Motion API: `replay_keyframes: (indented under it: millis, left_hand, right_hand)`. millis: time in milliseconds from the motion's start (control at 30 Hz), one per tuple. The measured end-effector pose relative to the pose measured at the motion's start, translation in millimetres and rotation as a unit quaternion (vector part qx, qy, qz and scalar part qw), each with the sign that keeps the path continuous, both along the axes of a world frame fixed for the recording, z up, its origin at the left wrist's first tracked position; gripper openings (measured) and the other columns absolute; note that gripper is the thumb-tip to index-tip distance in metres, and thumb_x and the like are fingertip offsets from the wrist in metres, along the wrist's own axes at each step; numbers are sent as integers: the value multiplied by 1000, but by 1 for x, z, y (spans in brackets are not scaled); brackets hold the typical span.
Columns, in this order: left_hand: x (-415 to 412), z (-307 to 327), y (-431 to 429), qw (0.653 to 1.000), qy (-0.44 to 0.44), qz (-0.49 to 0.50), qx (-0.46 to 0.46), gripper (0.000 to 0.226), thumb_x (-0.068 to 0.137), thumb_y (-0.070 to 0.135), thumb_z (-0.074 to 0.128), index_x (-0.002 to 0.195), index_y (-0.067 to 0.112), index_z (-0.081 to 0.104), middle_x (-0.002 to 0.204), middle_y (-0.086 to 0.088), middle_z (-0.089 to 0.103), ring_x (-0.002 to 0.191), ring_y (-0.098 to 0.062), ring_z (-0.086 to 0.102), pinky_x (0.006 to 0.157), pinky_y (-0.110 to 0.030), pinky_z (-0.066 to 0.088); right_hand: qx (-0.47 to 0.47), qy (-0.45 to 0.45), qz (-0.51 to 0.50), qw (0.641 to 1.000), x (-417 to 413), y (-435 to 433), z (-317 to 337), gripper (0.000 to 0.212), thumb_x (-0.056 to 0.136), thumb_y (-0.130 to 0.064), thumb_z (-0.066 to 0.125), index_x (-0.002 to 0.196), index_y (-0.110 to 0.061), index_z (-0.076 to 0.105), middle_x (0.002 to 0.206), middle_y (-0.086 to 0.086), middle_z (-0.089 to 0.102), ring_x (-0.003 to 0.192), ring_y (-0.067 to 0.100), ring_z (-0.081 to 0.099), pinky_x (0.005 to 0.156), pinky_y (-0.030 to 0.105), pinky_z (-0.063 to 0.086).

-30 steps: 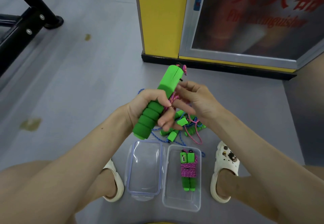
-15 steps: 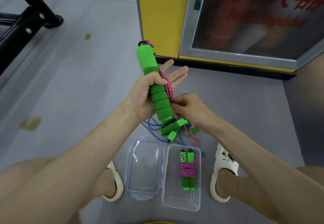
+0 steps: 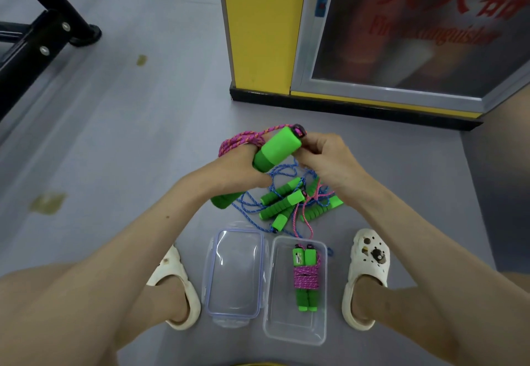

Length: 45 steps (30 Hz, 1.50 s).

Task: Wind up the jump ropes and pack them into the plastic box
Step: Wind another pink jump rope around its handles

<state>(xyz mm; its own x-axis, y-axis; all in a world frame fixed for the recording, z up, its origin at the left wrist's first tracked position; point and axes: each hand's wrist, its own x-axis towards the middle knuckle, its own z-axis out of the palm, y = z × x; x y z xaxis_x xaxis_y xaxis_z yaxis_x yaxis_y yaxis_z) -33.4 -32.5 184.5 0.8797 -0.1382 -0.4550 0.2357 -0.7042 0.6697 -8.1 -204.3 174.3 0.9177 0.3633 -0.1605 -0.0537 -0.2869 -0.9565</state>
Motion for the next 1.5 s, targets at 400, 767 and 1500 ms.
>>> replay_keyframes:
  millis: [400,767,1500]
  left_hand:
    - [-7,4,-4,820,249,-14,-515,73,59,14,56,111,-32,35,37,-6,45,37,-19,49,79,-38,50]
    - [-2,7,-10,652,172,71,-735,59,74,7,44,130,-13,47,101,-24,69,104,-36,64,107,-43,38]
    - [-12,7,8,974,120,46,-186,29,61,7,54,89,-2,59,45,-6,55,51,-32,61,73,-36,49]
  right_hand:
    - [186,139,-52,971,1,8,0,14,94,-14,53,85,-7,61,68,6,60,62,12,54,73,25,45]
    - [84,166,5,983,-12,18,-14,22,95,-4,46,81,-4,64,61,4,66,58,10,57,60,26,48]
    - [31,52,30,998,-1,9,-2,13,93,-9,57,96,-6,69,51,-14,57,48,-2,42,53,10,36]
